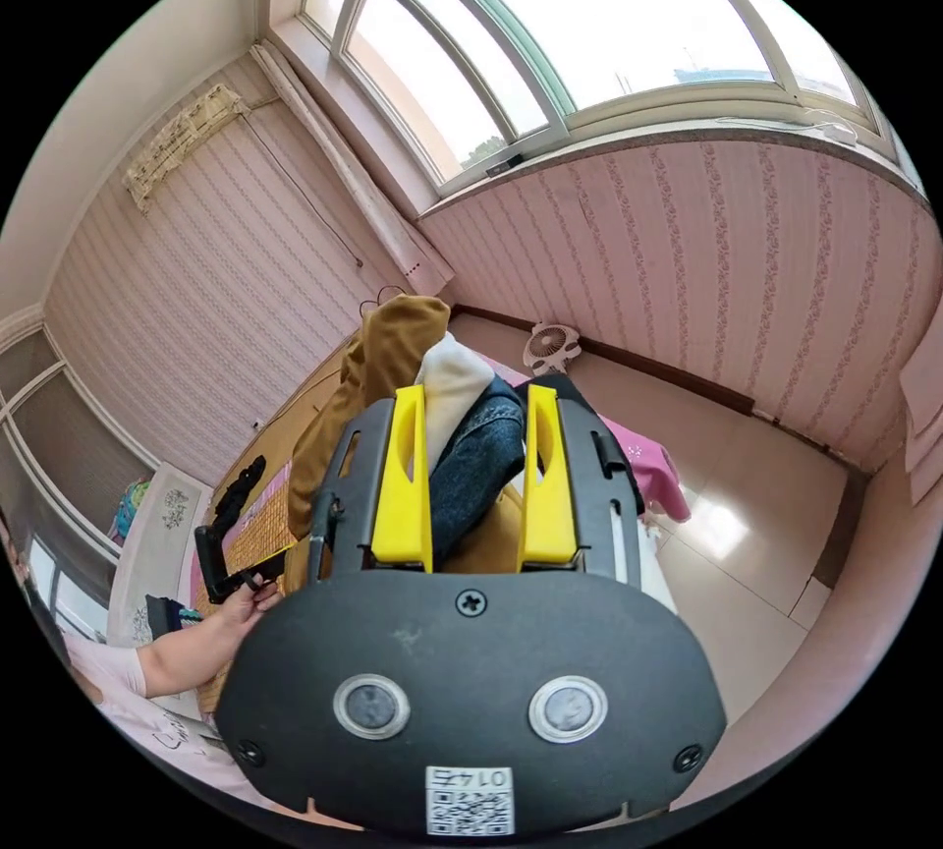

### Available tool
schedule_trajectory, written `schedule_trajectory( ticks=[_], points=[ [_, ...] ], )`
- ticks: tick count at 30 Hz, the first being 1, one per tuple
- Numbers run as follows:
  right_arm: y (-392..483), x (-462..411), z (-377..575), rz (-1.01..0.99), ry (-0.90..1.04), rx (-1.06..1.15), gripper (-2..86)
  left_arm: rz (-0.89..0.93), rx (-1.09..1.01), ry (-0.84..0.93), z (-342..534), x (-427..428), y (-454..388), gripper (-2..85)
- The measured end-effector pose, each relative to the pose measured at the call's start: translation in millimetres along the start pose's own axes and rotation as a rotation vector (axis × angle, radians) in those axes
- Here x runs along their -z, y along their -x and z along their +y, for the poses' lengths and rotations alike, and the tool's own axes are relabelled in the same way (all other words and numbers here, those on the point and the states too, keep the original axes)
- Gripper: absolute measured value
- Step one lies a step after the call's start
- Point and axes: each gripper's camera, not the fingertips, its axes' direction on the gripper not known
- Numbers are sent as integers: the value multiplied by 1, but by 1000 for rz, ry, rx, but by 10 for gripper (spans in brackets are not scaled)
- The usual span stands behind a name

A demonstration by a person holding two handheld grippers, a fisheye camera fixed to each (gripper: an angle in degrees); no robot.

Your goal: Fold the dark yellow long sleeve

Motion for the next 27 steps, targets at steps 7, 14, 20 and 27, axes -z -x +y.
schedule_trajectory(
  ticks=[7, 14, 20, 27],
  points=[
    [51, 37, 58, 160, -54, 104, 164, -115, -110, -69, 72, 80, -4, 95],
    [169, 29, 203, 263, 265, 412, 180, -420, -75, -124, 248, 236, 5, 100],
    [307, -12, 295, 29, 364, 779, 151, -736, 153, -251, 399, 385, -9, 100],
    [519, -54, 374, -523, 488, 1213, 162, -1009, 427, -524, 569, 546, -46, 95]
  ],
)
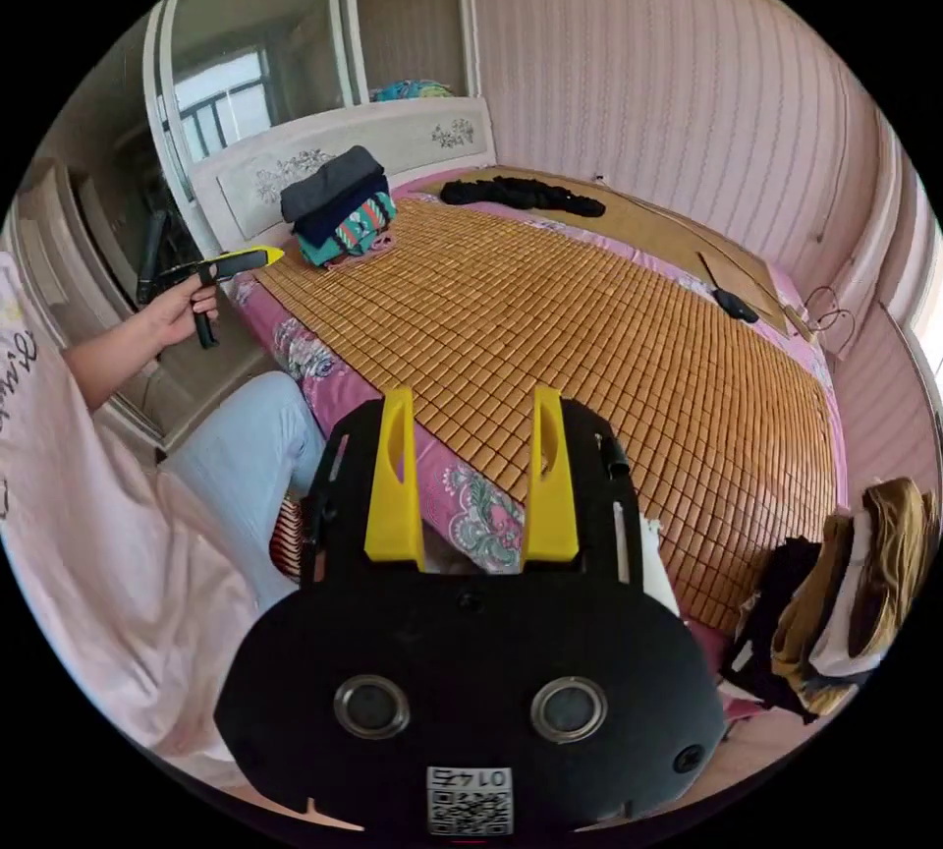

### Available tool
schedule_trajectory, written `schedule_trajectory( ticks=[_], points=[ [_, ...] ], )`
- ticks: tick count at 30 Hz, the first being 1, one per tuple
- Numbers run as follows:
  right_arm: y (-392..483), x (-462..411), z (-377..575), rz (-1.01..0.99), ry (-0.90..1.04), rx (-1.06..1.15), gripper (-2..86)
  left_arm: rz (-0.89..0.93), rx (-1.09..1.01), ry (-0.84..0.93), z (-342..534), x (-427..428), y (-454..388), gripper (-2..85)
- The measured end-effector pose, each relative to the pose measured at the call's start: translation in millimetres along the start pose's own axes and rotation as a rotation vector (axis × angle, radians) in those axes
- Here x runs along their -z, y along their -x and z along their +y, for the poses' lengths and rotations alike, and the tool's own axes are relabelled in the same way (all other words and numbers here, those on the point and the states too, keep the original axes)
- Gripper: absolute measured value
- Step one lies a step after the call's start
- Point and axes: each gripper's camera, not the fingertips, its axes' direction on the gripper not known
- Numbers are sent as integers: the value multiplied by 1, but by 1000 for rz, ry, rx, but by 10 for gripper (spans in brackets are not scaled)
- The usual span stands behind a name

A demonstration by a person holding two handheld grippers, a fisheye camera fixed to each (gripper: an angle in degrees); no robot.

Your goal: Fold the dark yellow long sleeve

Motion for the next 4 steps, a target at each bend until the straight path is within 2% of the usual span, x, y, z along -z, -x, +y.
schedule_trajectory(
  ticks=[2, 4],
  points=[
    [44, -36, -63, -59, -1, 166, 159, -130, 94, 2, 26, 34, 58, 88],
    [75, -70, -104, -91, 24, 252, 157, -164, 186, -18, 49, 50, 100, 87]
  ],
)
